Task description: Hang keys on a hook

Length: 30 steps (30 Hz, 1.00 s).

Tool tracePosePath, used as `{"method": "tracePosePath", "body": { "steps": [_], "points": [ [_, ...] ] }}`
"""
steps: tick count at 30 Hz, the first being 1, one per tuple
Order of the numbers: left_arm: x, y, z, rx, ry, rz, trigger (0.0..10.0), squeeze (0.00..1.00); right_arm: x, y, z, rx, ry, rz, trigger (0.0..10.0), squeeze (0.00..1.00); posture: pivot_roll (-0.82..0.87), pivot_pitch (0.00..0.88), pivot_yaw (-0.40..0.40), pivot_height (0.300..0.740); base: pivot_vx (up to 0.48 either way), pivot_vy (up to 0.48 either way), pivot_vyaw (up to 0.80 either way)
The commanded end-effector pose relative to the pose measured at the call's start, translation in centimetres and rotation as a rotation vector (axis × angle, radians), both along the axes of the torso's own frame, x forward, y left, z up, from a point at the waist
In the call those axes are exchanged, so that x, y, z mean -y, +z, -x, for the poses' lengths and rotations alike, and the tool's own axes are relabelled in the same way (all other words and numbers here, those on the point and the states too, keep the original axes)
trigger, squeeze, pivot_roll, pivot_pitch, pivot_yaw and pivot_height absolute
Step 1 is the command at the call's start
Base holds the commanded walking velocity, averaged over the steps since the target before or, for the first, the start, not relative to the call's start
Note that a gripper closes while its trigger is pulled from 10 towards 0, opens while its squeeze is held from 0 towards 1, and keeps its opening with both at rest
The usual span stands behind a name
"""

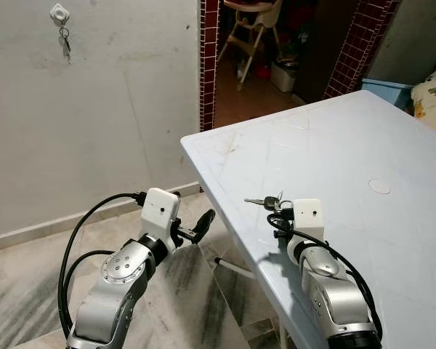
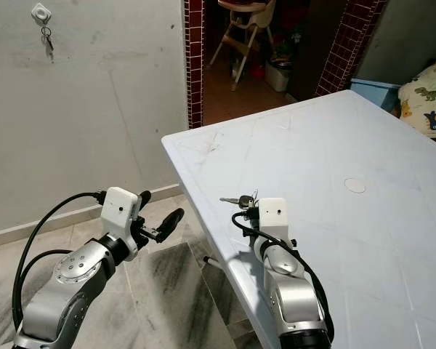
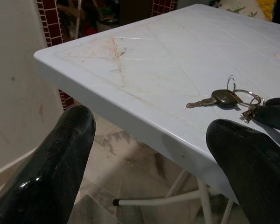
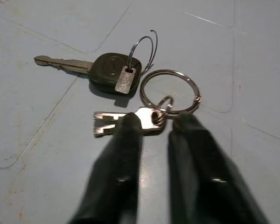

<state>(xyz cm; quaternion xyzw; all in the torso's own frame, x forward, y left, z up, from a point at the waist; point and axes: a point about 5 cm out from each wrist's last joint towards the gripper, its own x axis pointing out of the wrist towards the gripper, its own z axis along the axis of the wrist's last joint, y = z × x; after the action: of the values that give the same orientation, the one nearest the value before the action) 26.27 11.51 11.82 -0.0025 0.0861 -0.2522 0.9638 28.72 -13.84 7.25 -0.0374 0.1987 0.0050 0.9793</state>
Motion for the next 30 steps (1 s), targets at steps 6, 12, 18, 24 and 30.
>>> {"method": "tracePosePath", "body": {
  "steps": [6, 12, 18, 24, 30],
  "points": [
    [0.0, 0.4, -0.1, 0.01, 0.002, -0.006, 10.0, 0.0, 1.0, -0.9, 0.3, -0.047, -0.037, 0.02, 0.0, 0.0, 0.11, 0.0, -0.042, 0.74, 0.0, 0.0, 0.0],
    [-0.1, 0.4, -0.1, 0.008, 0.003, -0.007, 10.0, 0.0, 1.9, -1.1, 1.0, -0.056, -0.052, 0.021, 0.0, 0.0, 0.11, 0.0, -0.04, 0.74, 0.0, 0.0, 0.0],
    [0.1, 0.4, -0.1, 0.006, -0.003, -0.004, 10.0, 0.0, 2.4, -1.1, 1.2, -0.06, -0.064, 0.02, 0.0, 0.0, 0.11, 0.0, -0.037, 0.74, 0.0, 0.0, 0.0],
    [0.0, 0.4, -0.1, 0.004, -0.004, -0.006, 10.0, 0.0, 2.5, -0.7, 1.4, -0.037, -0.062, 0.01, 10.0, 1.0, 0.11, 0.0, -0.037, 0.74, 0.0, 0.0, 0.0],
    [0.1, 0.4, -0.1, 0.003, -0.004, -0.003, 10.0, 0.0, 2.2, 0.2, 1.2, 0.023, -0.051, -0.015, 10.0, 1.0, 0.11, 0.0, -0.036, 0.74, 0.0, 0.0, 0.0]
  ]
}}
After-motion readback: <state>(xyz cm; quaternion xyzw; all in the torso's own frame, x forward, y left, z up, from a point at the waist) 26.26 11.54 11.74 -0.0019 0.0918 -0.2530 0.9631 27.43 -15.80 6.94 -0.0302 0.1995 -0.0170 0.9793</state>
